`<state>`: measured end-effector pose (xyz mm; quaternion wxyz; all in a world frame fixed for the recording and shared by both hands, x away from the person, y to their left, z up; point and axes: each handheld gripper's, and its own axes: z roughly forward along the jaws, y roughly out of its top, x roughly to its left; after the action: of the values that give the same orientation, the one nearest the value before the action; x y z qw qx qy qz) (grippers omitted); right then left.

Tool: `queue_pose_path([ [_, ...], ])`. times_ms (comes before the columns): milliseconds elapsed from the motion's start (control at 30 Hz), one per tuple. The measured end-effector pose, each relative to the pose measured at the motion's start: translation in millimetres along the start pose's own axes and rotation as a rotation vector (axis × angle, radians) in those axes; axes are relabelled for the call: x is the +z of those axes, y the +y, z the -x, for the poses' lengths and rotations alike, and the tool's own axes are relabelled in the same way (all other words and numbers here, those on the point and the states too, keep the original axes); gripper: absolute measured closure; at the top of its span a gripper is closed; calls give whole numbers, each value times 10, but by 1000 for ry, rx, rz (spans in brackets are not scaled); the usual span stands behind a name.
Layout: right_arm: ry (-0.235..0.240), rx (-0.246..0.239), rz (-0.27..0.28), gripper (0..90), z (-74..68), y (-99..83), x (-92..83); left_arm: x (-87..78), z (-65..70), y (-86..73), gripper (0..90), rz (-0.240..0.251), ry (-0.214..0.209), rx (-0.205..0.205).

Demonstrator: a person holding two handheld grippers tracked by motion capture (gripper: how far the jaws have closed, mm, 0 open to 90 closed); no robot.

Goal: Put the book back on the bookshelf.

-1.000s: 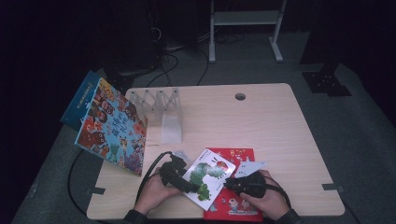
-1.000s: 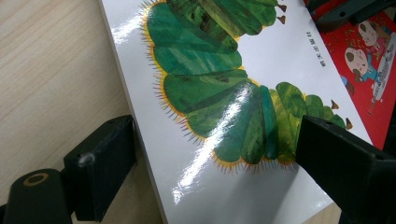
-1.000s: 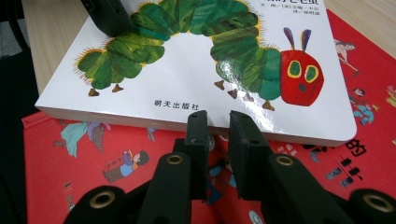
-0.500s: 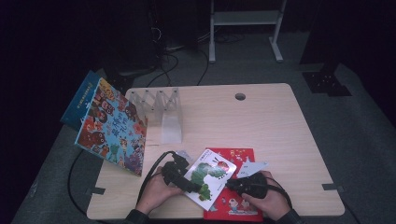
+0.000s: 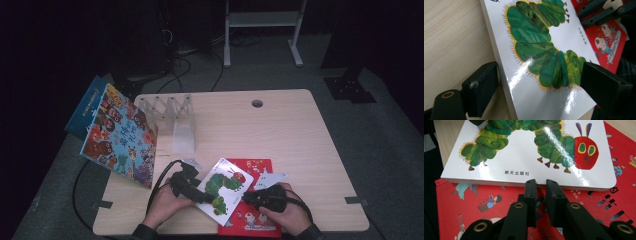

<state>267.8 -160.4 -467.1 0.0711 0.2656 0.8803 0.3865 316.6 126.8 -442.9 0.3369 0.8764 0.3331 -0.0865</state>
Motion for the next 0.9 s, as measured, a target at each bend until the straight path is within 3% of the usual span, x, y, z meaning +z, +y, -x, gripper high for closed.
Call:
queue_pose_path([
  [100,-2,5,-2,779,7,-3,-6,-43,11,6,140,25,-17,-5],
  [167,-3,9,-1,776,11,-6,-9,-115,33,14,155,73,-40,-7],
  [433,-3,17,-4,765,15,-13,-19,-244,133,58,164,139,-75,25],
  [900,10,21,-2,742,19,-26,-31,-376,284,106,311,213,-113,82],
])
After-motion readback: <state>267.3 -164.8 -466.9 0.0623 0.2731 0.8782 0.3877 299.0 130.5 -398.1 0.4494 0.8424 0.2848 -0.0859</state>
